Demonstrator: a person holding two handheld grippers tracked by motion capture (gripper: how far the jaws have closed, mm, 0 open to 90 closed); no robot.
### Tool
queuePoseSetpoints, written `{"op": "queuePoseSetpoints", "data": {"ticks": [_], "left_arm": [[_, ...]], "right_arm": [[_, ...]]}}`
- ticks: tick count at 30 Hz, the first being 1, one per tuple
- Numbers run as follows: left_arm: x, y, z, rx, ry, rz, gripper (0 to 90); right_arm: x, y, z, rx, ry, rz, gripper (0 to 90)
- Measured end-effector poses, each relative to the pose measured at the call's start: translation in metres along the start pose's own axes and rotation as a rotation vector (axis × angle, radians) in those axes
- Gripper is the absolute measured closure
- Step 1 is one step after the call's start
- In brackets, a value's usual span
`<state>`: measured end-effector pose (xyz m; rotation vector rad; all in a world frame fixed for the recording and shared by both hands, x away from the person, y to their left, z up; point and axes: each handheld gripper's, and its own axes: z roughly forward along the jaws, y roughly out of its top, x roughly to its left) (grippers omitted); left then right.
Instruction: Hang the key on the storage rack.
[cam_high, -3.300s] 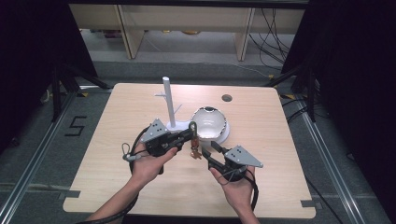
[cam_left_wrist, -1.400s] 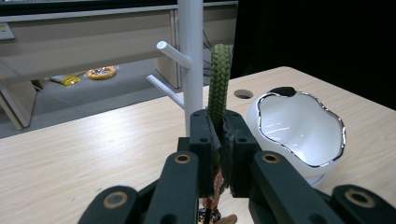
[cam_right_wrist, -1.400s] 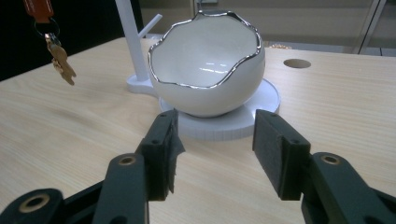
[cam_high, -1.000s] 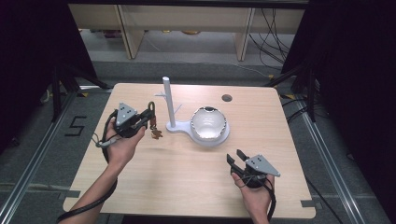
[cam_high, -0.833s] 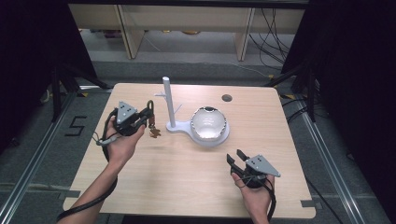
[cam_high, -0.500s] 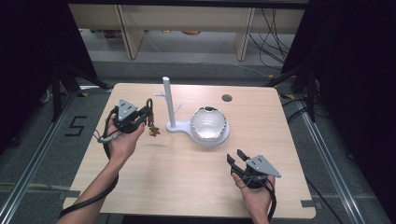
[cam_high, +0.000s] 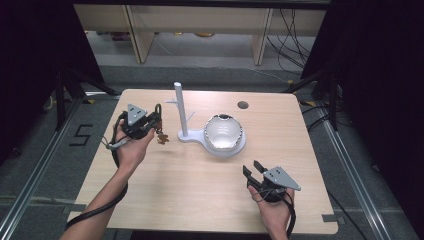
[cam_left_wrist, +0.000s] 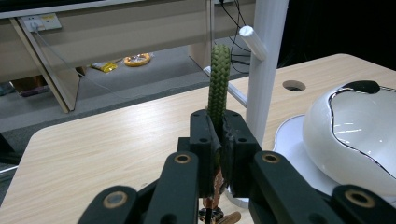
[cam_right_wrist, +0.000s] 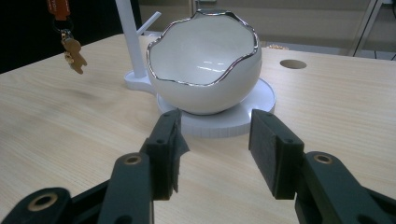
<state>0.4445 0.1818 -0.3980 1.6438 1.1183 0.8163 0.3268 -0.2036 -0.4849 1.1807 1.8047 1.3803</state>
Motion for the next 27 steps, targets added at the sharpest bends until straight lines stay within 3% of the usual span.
{"op": "queuePoseSetpoints", "data": {"ticks": [10, 14, 27], "left_arm": [[-0.001, 0.006, 0.006, -0.003, 0.012, -0.001, 83.2], [-0.003, 0.007, 0.008, -0.002, 0.014, 0.003, 83.2], [-0.01, 0.012, 0.012, -0.004, 0.025, 0.022, 83.2]], "right_arm": [[-0.001, 0.001, -0.001, 0.001, -0.006, -0.005, 54.6], [0.002, 0.0, -0.001, 0.005, -0.007, 0.027, 54.5], [-0.001, -0.001, -0.001, 0.008, -0.01, 0.01, 54.1]]}}
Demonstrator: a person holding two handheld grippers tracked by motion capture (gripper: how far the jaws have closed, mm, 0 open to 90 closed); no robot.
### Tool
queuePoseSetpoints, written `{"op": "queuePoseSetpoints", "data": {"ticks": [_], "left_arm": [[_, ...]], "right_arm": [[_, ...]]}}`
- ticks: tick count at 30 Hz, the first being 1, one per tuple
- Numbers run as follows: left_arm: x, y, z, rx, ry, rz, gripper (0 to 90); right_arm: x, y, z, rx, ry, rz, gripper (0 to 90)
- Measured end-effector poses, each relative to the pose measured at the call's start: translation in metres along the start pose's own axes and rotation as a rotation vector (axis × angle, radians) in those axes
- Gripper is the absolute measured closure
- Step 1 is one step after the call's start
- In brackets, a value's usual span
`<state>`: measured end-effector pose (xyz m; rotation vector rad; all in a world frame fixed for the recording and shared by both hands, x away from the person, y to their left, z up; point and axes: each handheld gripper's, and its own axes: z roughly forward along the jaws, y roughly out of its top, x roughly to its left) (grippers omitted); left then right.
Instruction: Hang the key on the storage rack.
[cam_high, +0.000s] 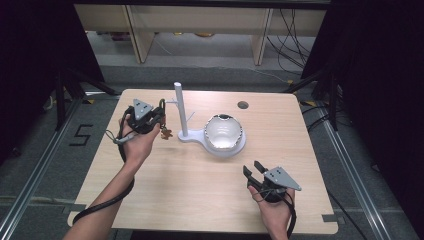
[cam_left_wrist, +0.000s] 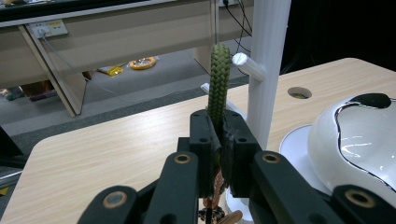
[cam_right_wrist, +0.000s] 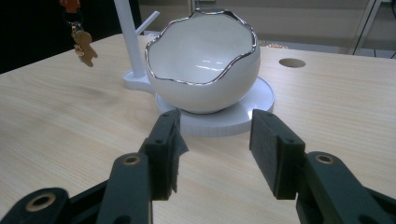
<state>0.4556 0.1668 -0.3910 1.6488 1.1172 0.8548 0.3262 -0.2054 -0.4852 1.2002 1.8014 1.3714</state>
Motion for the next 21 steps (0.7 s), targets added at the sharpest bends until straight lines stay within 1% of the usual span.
{"op": "queuePoseSetpoints", "data": {"ticks": [1, 2, 3, 4, 5, 6, 8, 9, 10, 11, 12, 14, 15, 21], "left_arm": [[0.0, 0.001, 0.0, -0.001, 0.001, 0.004, 83.2], [-0.001, 0.001, 0.0, -0.006, 0.0, 0.003, 83.2], [-0.002, 0.001, 0.0, -0.005, 0.0, 0.007, 83.1], [-0.003, 0.002, 0.0, -0.006, -0.001, 0.011, 83.2], [-0.003, 0.002, 0.0, -0.006, -0.001, 0.011, 83.1], [-0.004, 0.003, 0.0, -0.01, -0.001, 0.017, 83.1], [-0.006, 0.004, -0.001, -0.014, -0.001, 0.024, 83.1], [-0.006, 0.004, -0.001, -0.018, 0.0, 0.027, 83.0], [-0.007, 0.004, -0.002, -0.019, 0.001, 0.032, 83.0], [-0.007, 0.004, -0.002, -0.019, 0.001, 0.032, 83.0], [-0.008, 0.004, -0.002, -0.02, 0.001, 0.042, 82.9], [-0.009, 0.005, -0.002, -0.021, 0.001, 0.049, 82.8], [-0.01, 0.005, -0.002, -0.022, 0.0, 0.051, 82.9], [-0.013, 0.007, 0.0, -0.021, -0.002, 0.07, 82.9]], "right_arm": [[0.0, 0.0, 0.0, 0.0, 0.002, -0.002, 54.0], [-0.001, 0.0, 0.0, 0.0, 0.016, 0.002, 54.0], [0.0, 0.0, 0.0, 0.005, 0.007, 0.002, 54.0], [0.0, 0.0, 0.0, 0.008, 0.007, 0.015, 54.0], [0.0, 0.0, -0.001, 0.013, 0.003, 0.013, 54.0], [0.0, -0.001, 0.001, -0.004, 0.005, 0.013, 53.9], [0.0, -0.001, 0.001, -0.003, 0.005, 0.013, 53.8], [-0.001, -0.001, 0.002, -0.008, 0.011, -0.005, 53.8], [-0.001, -0.001, 0.002, -0.008, 0.011, -0.005, 53.7], [-0.001, -0.001, 0.002, -0.008, 0.011, -0.005, 53.7], [-0.001, -0.001, 0.002, -0.008, 0.011, -0.005, 53.7], [-0.001, -0.001, 0.002, -0.003, 0.009, -0.004, 53.7], [0.0, -0.001, 0.002, 0.001, 0.013, 0.009, 53.7], [0.0, -0.002, 0.002, 0.002, 0.017, 0.012, 53.7]]}}
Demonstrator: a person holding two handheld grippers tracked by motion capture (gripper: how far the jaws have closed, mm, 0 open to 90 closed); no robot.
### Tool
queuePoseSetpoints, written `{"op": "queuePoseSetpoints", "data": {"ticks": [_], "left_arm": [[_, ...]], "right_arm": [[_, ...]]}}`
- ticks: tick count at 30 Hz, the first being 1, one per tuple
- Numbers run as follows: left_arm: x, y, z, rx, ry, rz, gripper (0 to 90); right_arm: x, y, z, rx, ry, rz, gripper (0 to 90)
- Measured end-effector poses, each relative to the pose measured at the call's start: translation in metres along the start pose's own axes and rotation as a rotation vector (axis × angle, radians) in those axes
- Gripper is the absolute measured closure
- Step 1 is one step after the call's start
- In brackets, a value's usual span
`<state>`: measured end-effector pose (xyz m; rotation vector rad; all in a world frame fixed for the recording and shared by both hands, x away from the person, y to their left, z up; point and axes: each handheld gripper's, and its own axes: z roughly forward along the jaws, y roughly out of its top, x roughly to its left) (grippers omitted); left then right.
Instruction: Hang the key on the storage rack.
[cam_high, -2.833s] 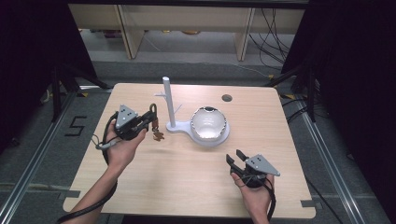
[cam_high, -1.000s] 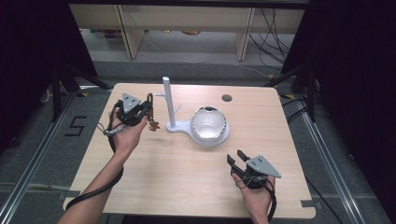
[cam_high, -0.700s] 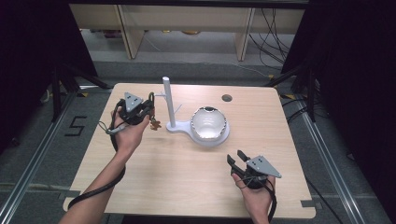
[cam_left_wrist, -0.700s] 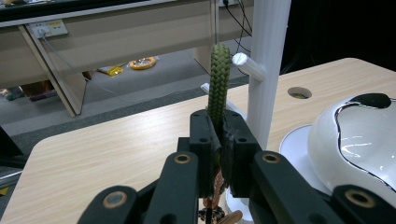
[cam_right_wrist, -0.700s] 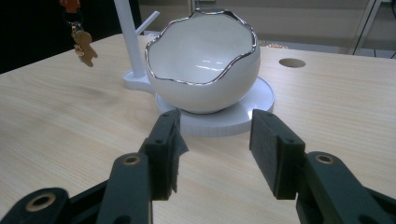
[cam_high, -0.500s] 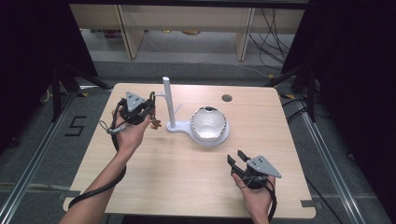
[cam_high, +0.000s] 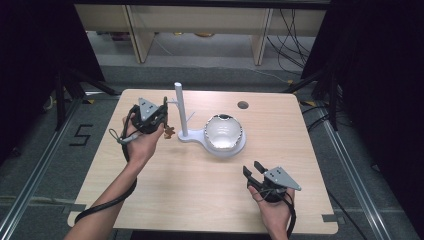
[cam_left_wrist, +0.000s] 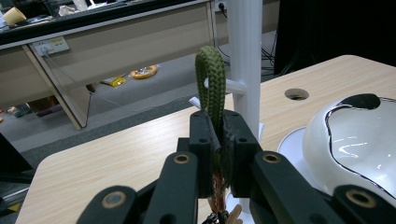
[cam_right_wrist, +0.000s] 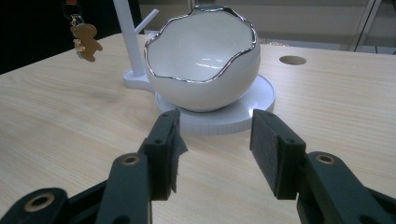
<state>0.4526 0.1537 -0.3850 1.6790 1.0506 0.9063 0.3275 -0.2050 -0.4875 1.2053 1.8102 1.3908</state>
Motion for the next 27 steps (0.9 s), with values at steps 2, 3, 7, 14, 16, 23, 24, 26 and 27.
{"op": "queuePoseSetpoints", "data": {"ticks": [2, 3, 7, 14, 16, 23, 24, 26, 27], "left_arm": [[-0.001, 0.0, 0.001, 0.001, -0.003, 0.003, 82.8], [-0.002, -0.001, 0.002, 0.003, -0.003, 0.004, 82.9], [-0.004, -0.001, 0.003, 0.008, -0.008, 0.016, 82.9], [-0.008, 0.0, 0.007, 0.016, -0.016, 0.029, 82.9], [-0.008, 0.0, 0.008, 0.019, -0.018, 0.033, 83.0], [-0.01, -0.002, 0.011, 0.025, -0.018, 0.033, 83.1], [-0.01, -0.002, 0.012, 0.023, -0.02, 0.035, 83.1], [-0.011, -0.003, 0.013, 0.025, -0.019, 0.036, 83.1], [-0.011, -0.003, 0.013, 0.025, -0.019, 0.04, 83.1]], "right_arm": [[0.0, 0.0, 0.0, 0.001, 0.0, 0.001, 53.6], [0.0, 0.0, 0.0, 0.001, -0.001, 0.001, 53.6], [0.0, 0.0, 0.0, 0.003, 0.001, 0.003, 53.6], [0.0, 0.0, 0.0, 0.0, 0.002, 0.005, 53.5], [-0.001, 0.0, -0.001, 0.0, -0.006, -0.017, 53.5], [0.0, 0.0, 0.0, 0.007, 0.005, 0.005, 53.3], [0.0, 0.0, 0.0, 0.01, 0.006, 0.007, 53.3], [0.0, 0.0, 0.0, 0.005, 0.001, -0.004, 53.3], [0.0, 0.0, 0.0, 0.008, -0.001, -0.003, 53.2]]}}
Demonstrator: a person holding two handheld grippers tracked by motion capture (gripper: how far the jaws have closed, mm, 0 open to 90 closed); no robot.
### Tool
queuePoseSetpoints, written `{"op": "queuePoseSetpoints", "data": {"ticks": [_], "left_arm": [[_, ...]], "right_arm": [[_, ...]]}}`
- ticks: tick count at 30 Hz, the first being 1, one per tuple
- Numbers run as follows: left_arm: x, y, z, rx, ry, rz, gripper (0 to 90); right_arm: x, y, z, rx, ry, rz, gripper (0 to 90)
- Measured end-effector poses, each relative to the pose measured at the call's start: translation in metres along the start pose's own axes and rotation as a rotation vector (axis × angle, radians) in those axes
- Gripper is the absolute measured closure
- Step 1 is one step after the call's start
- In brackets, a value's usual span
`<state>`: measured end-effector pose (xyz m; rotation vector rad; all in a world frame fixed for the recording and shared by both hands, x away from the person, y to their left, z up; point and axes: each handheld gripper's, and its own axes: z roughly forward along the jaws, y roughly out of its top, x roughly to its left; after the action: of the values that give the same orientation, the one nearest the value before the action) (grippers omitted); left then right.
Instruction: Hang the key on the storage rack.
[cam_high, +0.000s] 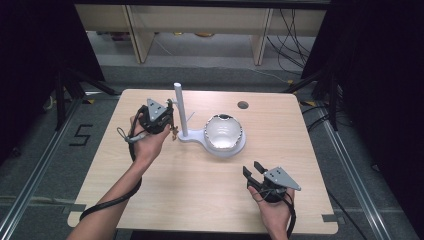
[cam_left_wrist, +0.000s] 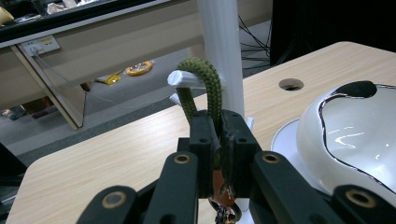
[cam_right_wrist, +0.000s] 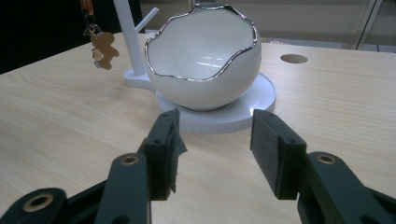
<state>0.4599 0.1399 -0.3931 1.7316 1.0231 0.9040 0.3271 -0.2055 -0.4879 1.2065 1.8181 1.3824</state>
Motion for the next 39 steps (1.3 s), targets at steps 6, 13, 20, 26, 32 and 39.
{"op": "queuePoseSetpoints", "data": {"ticks": [6, 13, 20, 26, 32, 39], "left_arm": [[-0.001, -0.001, 0.003, 0.003, 0.001, 0.001, 82.9], [-0.002, -0.007, 0.003, 0.001, -0.014, -0.011, 81.3], [0.001, -0.012, -0.008, -0.016, -0.041, -0.02, 78.1], [0.004, -0.017, -0.02, -0.026, -0.086, -0.069, 71.4], [0.006, -0.025, -0.035, -0.038, -0.113, -0.086, 64.3], [0.006, -0.045, -0.052, -0.069, -0.158, -0.094, 54.0]], "right_arm": [[0.0, 0.0, 0.0, 0.002, 0.002, 0.003, 53.0], [-0.001, 0.0, -0.002, -0.003, -0.016, 0.001, 52.7], [-0.001, 0.0, -0.002, -0.002, -0.022, -0.001, 52.3], [-0.001, 0.0, -0.002, 0.001, -0.022, 0.003, 51.6], [-0.001, -0.001, -0.001, 0.003, -0.009, 0.012, 51.1], [-0.002, -0.002, -0.001, 0.004, -0.021, -0.003, 50.1]]}}
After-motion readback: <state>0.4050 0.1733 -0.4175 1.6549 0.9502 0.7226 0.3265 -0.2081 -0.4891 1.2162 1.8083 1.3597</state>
